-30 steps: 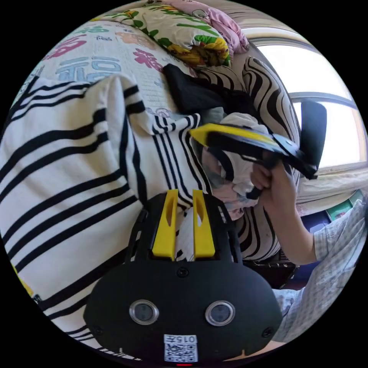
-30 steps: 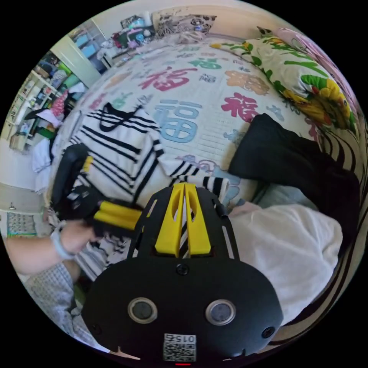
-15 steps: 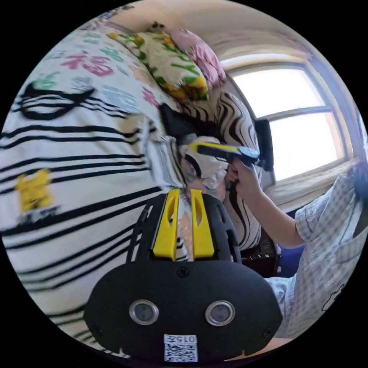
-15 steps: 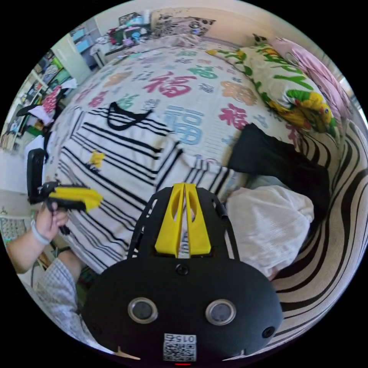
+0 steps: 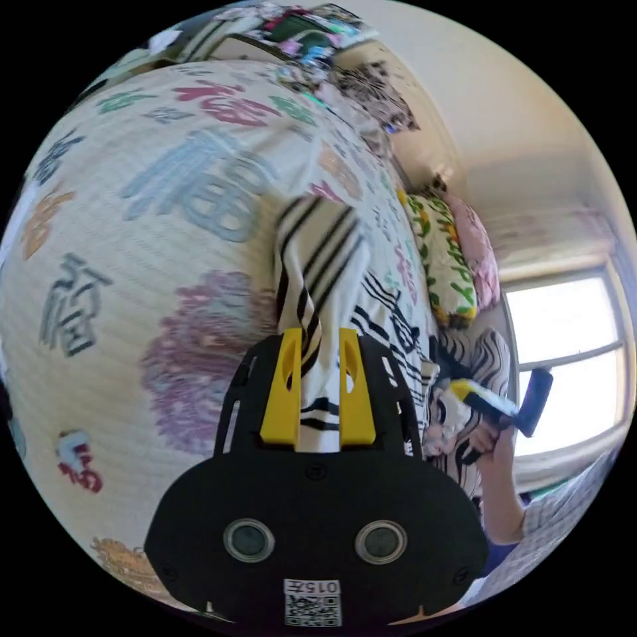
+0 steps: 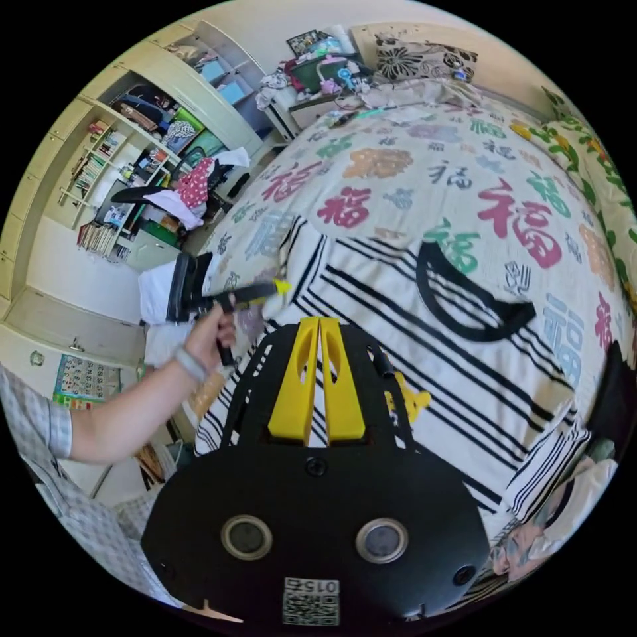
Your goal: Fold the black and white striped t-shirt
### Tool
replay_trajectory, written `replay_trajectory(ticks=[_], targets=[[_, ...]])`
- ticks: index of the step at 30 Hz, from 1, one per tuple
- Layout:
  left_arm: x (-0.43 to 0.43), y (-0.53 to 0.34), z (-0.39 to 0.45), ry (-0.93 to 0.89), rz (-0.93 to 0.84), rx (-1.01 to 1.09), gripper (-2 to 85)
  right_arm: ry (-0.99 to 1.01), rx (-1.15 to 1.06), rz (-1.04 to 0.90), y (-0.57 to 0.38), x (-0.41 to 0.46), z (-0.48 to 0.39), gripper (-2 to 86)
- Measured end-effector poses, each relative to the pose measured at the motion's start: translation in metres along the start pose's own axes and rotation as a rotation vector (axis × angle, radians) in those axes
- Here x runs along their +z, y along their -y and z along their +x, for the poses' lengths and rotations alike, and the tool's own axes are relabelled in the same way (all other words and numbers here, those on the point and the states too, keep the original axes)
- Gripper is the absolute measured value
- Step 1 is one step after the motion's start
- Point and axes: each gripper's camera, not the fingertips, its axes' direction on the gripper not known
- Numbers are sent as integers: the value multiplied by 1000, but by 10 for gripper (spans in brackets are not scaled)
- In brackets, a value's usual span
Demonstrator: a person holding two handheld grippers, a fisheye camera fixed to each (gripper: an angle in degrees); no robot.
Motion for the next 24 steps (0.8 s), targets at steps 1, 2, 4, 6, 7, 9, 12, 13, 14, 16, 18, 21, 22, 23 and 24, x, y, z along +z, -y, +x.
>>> replay_trajectory(ticks=[1,2,4,6,7,9,12,13,14,16,18,21,22,23,24], targets=[[8,-8,22,10,-35,102,90,-23,-5,32,17,2,-10,-1],[11,-14,33,7,-54,153,91,-40,-15,68,32,3,-19,3],[16,-45,63,-49,-133,286,93,-31,-53,95,55,8,-31,13],[12,-66,66,-69,-151,292,92,-2,-111,44,79,24,-43,39],[6,-78,60,-78,-138,256,90,6,-151,-28,95,41,-52,67],[-6,-91,45,-125,-110,190,87,22,-233,-173,111,77,-68,77],[-30,-104,16,-202,-57,72,85,-84,-392,-448,119,144,-94,80],[-42,-109,6,-208,-28,44,85,-221,-451,-529,118,169,-99,69],[-48,-110,2,-210,-17,36,85,-355,-496,-586,118,188,-99,50],[-70,-115,-13,-211,10,10,87,-401,-541,-604,119,196,-99,34],[-86,-116,-22,-199,39,3,88,-415,-536,-545,123,182,-96,25],[-109,-113,-30,-164,82,-5,94,-350,-437,-367,121,135,-72,17],[-114,-111,-31,-157,80,-3,99,-242,-350,-287,116,112,-54,15],[-116,-109,-31,-152,76,0,102,-131,-239,-203,108,89,-30,14],[-118,-107,-29,-140,69,17,104,-73,-181,-158,102,78,-17,13]])
